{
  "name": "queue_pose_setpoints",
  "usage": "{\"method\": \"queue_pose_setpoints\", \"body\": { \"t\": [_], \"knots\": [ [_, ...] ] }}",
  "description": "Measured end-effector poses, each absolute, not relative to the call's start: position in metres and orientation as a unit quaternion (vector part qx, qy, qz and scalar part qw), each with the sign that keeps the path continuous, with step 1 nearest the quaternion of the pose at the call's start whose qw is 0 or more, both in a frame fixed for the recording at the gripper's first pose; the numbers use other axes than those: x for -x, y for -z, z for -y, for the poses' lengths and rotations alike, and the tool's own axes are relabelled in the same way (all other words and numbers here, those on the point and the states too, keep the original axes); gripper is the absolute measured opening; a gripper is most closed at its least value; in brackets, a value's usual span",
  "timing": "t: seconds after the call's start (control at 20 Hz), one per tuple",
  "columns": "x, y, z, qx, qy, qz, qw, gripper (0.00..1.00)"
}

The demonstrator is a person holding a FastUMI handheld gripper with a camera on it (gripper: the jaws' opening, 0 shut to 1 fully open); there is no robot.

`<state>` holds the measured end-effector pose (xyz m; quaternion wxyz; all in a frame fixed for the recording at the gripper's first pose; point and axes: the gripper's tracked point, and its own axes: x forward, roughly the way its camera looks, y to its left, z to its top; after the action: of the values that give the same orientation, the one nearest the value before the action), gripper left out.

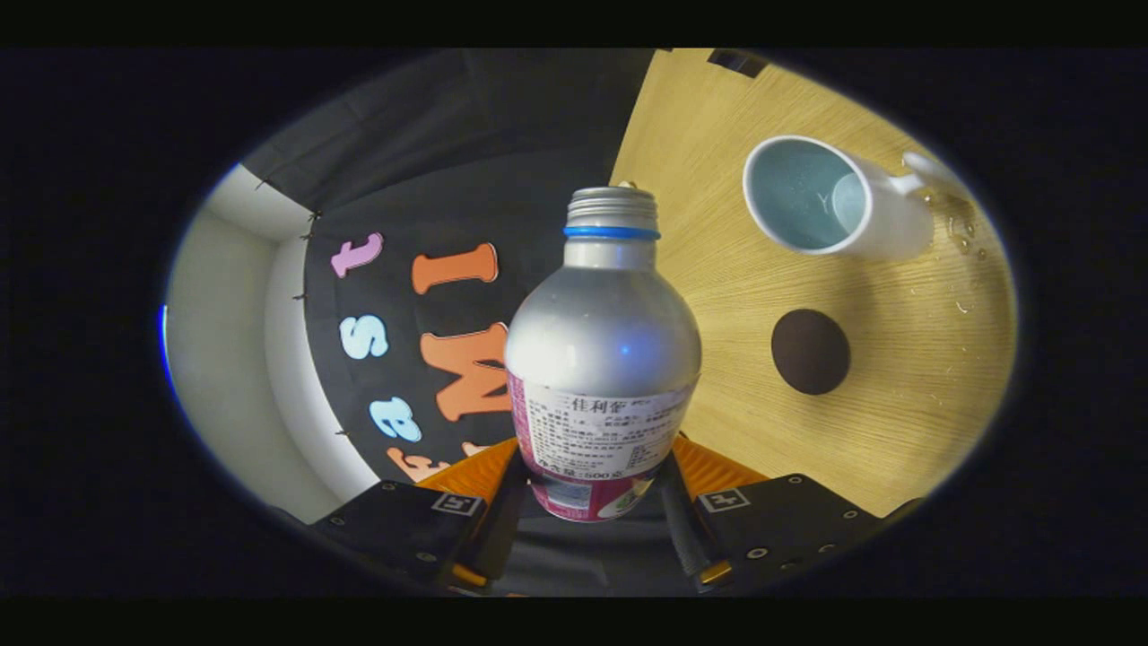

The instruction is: Take the bottle from table, then pour the juice into the cup, finally place the bottle on the coaster

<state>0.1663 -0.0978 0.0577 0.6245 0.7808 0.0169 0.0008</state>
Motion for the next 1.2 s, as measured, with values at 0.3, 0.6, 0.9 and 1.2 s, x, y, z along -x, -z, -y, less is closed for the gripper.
{"method": "queue_pose_setpoints", "body": {
  "t": [0.3,0.6,0.9,1.2],
  "knots": [
    [-0.171,-0.06,0.1,-0.808,-0.001,-0.017,0.589,0.72],
    [-0.171,-0.059,0.113,-0.818,0.009,-0.016,0.574,0.72],
    [-0.171,-0.058,0.119,-0.823,0.011,-0.018,0.568,0.72],
    [-0.176,-0.055,0.115,-0.832,0.007,-0.029,0.555,0.72]
  ]
}}
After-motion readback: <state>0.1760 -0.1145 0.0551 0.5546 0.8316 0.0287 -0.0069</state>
